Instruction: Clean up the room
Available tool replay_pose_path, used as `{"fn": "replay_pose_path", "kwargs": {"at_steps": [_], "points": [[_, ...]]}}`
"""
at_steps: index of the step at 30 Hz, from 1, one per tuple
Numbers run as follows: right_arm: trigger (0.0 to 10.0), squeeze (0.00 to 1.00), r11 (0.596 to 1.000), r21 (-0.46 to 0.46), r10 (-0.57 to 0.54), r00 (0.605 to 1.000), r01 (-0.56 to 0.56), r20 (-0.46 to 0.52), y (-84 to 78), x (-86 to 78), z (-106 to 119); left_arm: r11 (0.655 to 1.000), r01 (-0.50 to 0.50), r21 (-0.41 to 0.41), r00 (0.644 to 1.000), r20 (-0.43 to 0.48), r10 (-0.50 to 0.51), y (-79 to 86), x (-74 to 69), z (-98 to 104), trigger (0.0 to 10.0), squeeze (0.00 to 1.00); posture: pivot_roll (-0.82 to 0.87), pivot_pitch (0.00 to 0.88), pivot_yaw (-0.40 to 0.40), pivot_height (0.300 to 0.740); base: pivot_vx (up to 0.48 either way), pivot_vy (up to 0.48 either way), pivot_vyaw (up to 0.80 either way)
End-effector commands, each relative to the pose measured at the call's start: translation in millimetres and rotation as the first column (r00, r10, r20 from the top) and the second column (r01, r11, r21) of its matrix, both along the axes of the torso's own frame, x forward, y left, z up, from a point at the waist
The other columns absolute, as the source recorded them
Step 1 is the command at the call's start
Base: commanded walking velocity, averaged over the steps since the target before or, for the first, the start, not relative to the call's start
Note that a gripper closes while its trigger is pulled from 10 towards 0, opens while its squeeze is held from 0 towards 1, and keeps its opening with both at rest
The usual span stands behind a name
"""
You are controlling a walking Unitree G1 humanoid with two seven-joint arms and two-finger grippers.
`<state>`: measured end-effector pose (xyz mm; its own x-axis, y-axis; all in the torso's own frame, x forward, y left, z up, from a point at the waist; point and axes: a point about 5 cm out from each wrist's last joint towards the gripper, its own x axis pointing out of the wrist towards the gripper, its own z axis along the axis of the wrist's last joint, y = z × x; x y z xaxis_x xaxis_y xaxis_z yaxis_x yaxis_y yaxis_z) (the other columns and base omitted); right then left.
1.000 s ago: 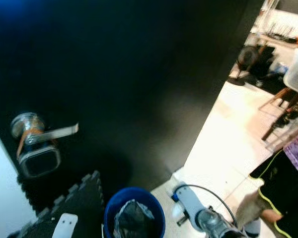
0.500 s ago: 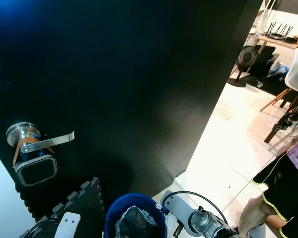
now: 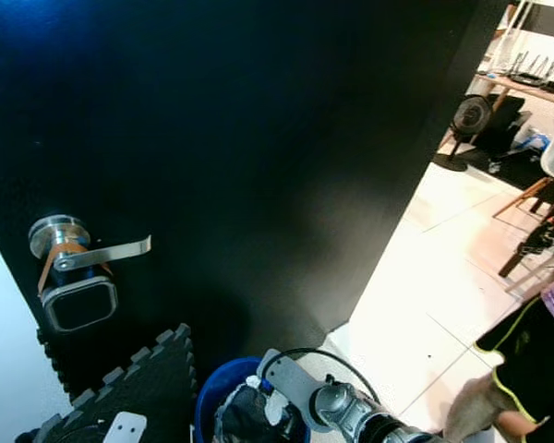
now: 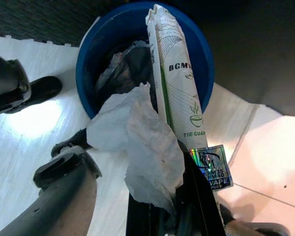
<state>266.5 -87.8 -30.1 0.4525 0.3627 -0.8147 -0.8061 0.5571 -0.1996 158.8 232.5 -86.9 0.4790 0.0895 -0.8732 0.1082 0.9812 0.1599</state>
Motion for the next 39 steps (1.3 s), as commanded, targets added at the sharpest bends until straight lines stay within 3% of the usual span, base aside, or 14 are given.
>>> {"fn": "replay_pose_path", "kwargs": {"at_steps": [1,2,3,5,6,17,29,30,31,34,35,36,37,39], "points": [[10.0,0.01,1.000,-0.012,-0.019,1.000,0.019,0.011,1.6,2.0,1,1.000,0.019,0.008,1.000,-0.010,-0.019,-0.8,-4.6,-2,10.0,0.00,0.24,0.075,-0.161,0.740,0.000,0.000,0.00],[10.0,0.01,1.000,-0.012,-0.019,1.000,0.019,0.011,1.6,2.0,1,1.000,0.019,0.008,1.000,-0.010,-0.019,-0.8,-4.6,-2,10.0,0.00,0.24,0.075,-0.161,0.740,0.000,0.000,0.00],[10.0,0.55,0.999,0.000,-0.036,0.999,0.036,0.020,4.0,3.9,3,1.000,0.021,0.010,1.000,-0.010,-0.021,-0.7,-5.7,-2,10.0,0.00,0.25,0.083,-0.162,0.740,0.000,0.000,0.00],[10.0,0.55,0.999,0.000,-0.036,0.999,0.036,0.020,4.0,3.9,3,1.000,0.021,0.010,1.000,-0.010,-0.021,-0.7,-5.7,-2,10.0,0.00,0.25,0.083,-0.162,0.740,0.000,0.000,0.00],[10.0,0.99,0.999,0.008,-0.047,0.998,0.047,0.029,6.4,5.6,5,1.000,0.022,0.012,1.000,-0.010,-0.022,-0.6,-6.8,-3,10.0,0.00,0.25,0.089,-0.163,0.740,0.000,0.000,0.00],[10.0,1.00,0.992,0.055,-0.123,0.986,0.117,0.109,16.9,17.7,16,1.000,0.023,0.021,1.000,-0.009,-0.022,0.6,-8.1,-3,10.0,0.00,0.26,0.098,-0.164,0.740,0.000,0.000,0.00],[10.0,1.00,0.978,-0.021,-0.206,0.972,0.210,0.115,-19.0,14.8,7,0.999,0.027,0.020,1.000,-0.001,-0.027,0.8,-2.3,-1,10.0,0.00,0.24,0.076,-0.149,0.740,0.000,0.000,0.00],[10.0,0.86,0.971,-0.023,-0.236,0.965,0.240,0.115,-25.6,14.2,6,0.999,0.027,0.020,1.000,0.001,-0.027,0.8,-1.4,0,10.0,0.00,0.23,0.066,-0.143,0.740,0.000,0.000,0.00],[10.0,0.32,0.955,-0.031,-0.290,0.951,0.295,0.112,-37.6,11.6,3,1.000,0.025,0.018,1.000,0.004,-0.025,0.6,0.1,0,10.0,0.00,0.22,0.060,-0.137,0.740,0.000,0.000,0.00],[10.0,0.32,0.949,-0.035,-0.309,0.945,0.314,0.111,-42.1,10.1,1,1.000,0.024,0.016,1.000,0.005,-0.024,0.5,0.4,0,10.0,0.00,0.22,0.060,-0.137,0.740,0.000,0.000,0.00],[10.0,0.00,0.940,-0.045,-0.333,0.937,0.339,0.102,-48.7,6.4,-2,1.000,0.023,0.015,1.000,0.005,-0.023,0.3,1.2,1,10.0,0.00,0.21,0.051,-0.132,0.740,0.000,0.000,0.00],[10.0,0.00,0.940,-0.045,-0.333,0.937,0.339,0.102,-48.7,6.4,-2,1.000,0.023,0.015,1.000,0.005,-0.023,0.3,1.2,1,10.0,0.00,0.21,0.051,-0.132,0.740,0.000,0.000,0.00],[10.0,0.00,0.923,-0.066,-0.373,0.924,0.378,0.079,-59.9,-2.5,-9,1.000,0.020,0.012,1.000,0.006,-0.020,0.2,2.1,1,10.0,0.00,0.20,0.045,-0.129,0.740,0.000,0.000,0.00],[10.0,0.00,0.855,-0.159,-0.505,0.863,0.494,-0.031,-95.9,-45.4,-36,1.000,-0.002,0.006,1.000,0.008,0.002,0.0,4.1,2,10.0,0.00,0.19,0.030,-0.123,0.740,0.000,0.000,0.00]]}}
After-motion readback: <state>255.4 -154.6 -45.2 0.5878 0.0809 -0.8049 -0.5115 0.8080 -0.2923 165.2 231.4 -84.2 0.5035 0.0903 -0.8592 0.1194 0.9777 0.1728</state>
